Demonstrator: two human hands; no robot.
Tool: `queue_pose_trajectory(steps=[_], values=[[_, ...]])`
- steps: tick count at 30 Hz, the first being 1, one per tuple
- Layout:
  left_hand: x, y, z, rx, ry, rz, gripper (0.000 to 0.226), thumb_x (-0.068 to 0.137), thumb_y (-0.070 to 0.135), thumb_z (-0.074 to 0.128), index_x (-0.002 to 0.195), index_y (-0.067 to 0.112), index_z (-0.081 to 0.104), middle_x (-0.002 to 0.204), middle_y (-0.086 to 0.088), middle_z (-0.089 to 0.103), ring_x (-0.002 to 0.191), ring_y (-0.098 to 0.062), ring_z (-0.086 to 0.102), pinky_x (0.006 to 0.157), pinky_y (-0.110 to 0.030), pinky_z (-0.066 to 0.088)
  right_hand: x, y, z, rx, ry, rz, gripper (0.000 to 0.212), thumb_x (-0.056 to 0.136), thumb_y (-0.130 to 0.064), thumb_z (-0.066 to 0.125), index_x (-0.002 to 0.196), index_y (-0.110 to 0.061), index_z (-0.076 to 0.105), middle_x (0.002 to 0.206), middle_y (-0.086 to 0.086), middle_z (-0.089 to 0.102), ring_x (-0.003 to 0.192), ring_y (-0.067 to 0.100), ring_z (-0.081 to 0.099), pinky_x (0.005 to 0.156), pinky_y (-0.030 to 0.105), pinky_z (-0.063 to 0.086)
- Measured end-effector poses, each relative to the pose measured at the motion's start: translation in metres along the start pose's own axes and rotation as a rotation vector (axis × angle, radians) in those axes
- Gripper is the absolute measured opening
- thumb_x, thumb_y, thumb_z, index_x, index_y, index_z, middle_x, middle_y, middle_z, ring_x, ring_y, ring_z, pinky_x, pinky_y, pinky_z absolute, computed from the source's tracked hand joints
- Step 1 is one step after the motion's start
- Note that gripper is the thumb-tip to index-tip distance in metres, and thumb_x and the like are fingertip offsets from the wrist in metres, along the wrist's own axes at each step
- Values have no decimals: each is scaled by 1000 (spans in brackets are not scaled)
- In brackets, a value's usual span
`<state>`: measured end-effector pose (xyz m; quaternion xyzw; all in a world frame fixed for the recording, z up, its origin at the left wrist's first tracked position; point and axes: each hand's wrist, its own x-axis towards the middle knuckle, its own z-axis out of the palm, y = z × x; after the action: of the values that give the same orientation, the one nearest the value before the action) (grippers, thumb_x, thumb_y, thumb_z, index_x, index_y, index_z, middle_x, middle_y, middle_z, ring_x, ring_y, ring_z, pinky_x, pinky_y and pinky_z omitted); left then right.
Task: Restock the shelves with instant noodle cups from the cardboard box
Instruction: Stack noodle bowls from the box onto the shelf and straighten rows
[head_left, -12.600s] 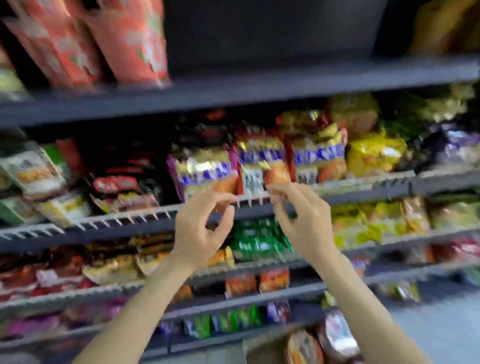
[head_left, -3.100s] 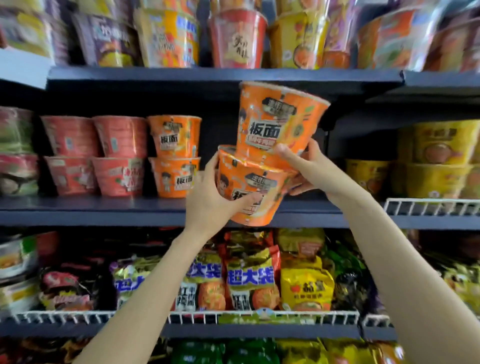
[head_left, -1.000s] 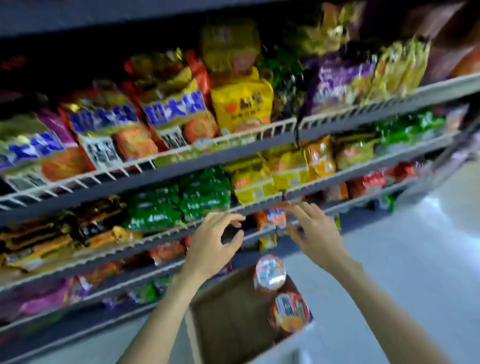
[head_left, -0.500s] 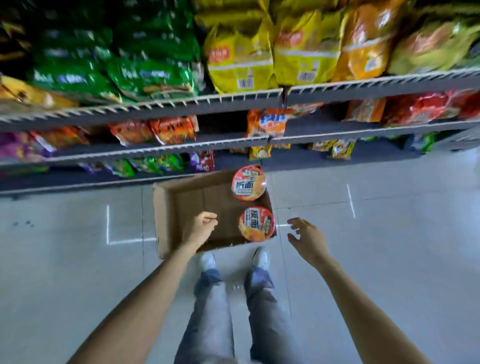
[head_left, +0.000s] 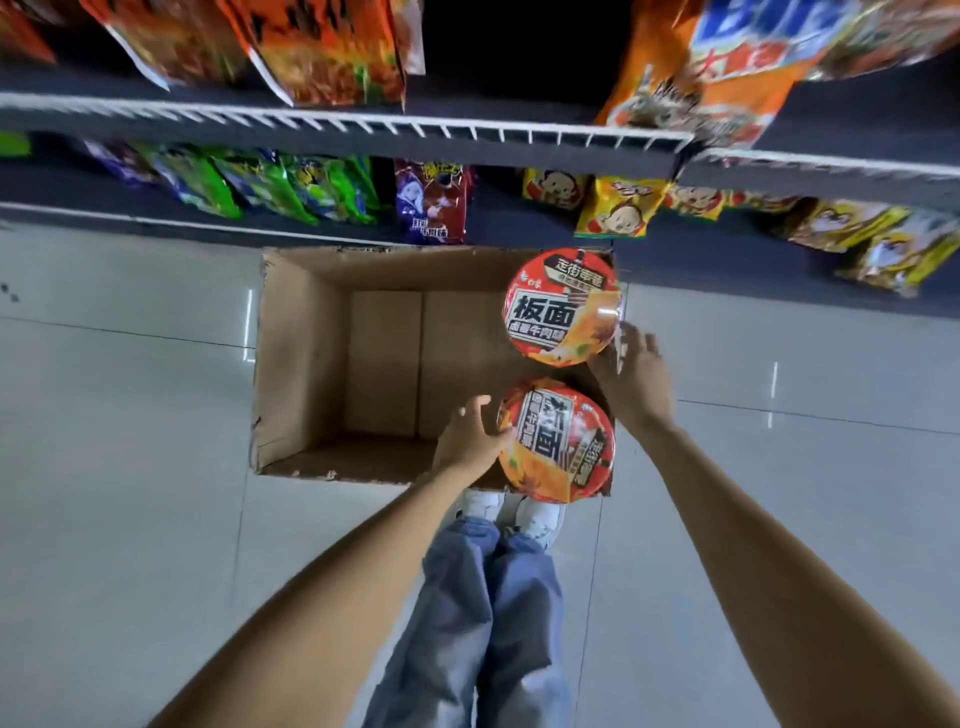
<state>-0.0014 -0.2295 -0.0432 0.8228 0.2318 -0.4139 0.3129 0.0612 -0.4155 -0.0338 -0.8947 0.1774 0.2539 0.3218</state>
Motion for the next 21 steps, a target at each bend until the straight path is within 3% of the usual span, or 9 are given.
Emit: queue_pose_trajectory(steps=[2, 5, 7, 10, 13, 17, 21], values=[[24, -2, 16, -88, -60, -23, 71, 86, 35, 64, 145, 18, 28, 148, -10, 35, 132, -24, 39, 102, -32, 35, 36, 1, 8, -28, 49, -43, 68, 89, -26, 63, 145, -10, 29, 139, 17, 41, 123, 36, 42, 96, 40, 38], [44, -2, 30, -374, -203, -131, 83, 85, 27, 68, 150, 17, 16, 151, -8, 32, 135, -24, 36, 105, -33, 34, 72, -1, 16, -107, 44, -46, 87, 84, -33, 68, 150, -10, 16, 144, 19, 35, 128, 36, 34, 102, 41, 31], [48, -4, 35, -554, -296, -200, 81, 86, 22, 67, 149, 18, 16, 146, -9, 40, 129, -25, 43, 96, -35, 42, 82, -2, 20, -123, 21, -2, 89, 80, -36, 73, 147, -9, 21, 140, 20, 36, 127, 37, 36, 101, 42, 33], [47, -8, 36, -565, -338, -142, 66, 91, 21, 61, 146, 19, 25, 137, -6, 49, 120, -22, 50, 84, -32, 45, 85, -3, 25, -35, 64, 28, 73, 74, -29, 78, 131, -8, 38, 128, 20, 44, 117, 36, 45, 92, 40, 40], [40, -15, 30, -530, -275, -65, 61, 93, 21, 57, 146, 16, 27, 125, -1, 51, 110, -15, 49, 88, -30, 45, 78, -7, 27, 57, 115, -70, 54, 79, -18, 73, 123, -11, 43, 121, 17, 48, 107, 35, 52, 81, 39, 46], [37, -36, 23, -519, -121, -45, 71, 90, 31, 60, 148, 15, 24, 141, -6, 44, 120, -19, 50, 97, -37, 48, 68, -14, 36, 104, 54, -166, 44, 87, -11, 63, 125, -13, 39, 116, 10, 62, 90, 23, 57, 65, 27, 39], [29, -54, 9, -570, -32, -30, 55, 90, 31, 60, 139, 21, 39, 129, -3, 56, 107, -17, 58, 84, -34, 54, 70, -15, 33, 196, 129, -97, 41, 85, -10, 65, 119, -15, 44, 106, 5, 67, 84, 21, 58, 64, 25, 39]])
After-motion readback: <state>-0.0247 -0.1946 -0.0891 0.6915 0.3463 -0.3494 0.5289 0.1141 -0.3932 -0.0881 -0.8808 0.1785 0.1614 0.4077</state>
